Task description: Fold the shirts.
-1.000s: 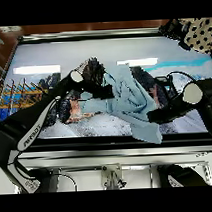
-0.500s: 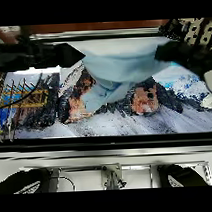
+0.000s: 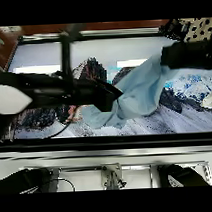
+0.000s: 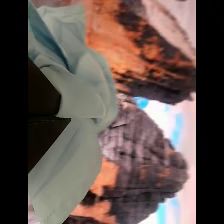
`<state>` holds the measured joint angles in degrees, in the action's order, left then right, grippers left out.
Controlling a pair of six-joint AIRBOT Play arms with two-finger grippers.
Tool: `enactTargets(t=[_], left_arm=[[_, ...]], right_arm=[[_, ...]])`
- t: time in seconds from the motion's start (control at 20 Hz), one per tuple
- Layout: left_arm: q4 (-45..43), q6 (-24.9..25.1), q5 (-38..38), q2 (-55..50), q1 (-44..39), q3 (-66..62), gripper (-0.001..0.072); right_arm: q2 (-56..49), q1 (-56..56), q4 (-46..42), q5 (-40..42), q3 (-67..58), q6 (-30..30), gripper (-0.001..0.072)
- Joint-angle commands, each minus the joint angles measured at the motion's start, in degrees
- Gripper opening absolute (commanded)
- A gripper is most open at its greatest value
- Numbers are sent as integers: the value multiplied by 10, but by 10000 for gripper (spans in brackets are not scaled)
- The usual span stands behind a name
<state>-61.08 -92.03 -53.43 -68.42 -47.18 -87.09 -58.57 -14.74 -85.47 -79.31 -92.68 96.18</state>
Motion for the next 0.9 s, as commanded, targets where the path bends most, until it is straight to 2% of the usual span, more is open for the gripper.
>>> enactTargets(t=[0.0,0.05,0.2,0.25,0.3,0.35,0.4,0.5,0.7,0.85], left_arm=[[-19,-7,10,-68,-23,28,642],[-19,-7,-6,-82,-20,28,707],[-20,-2,-84,-83,32,28,710],[-20,-2,-102,-83,58,28,710],[-20,0,-116,-85,87,29,710],[-20,12,-124,-91,110,29,709],[-20,18,-134,-102,130,29,709],[-20,28,-144,-134,151,31,709],[-17,55,-179,-233,132,33,709],[-17,74,-189,-280,108,32,708]], right_arm=[[-7,0,-72,-131,45,7,69],[-7,0,-104,-131,73,12,69],[-7,0,-183,-132,165,30,70],[-7,0,-199,-130,197,38,91],[-7,0,-204,-125,224,49,262],[-7,0,-203,-116,247,52,632],[-7,0,-202,-109,257,55,690],[-5,0,-195,-103,253,66,690],[-9,0,-85,-103,253,64,690],[-23,0,-75,-103,254,55,690]])
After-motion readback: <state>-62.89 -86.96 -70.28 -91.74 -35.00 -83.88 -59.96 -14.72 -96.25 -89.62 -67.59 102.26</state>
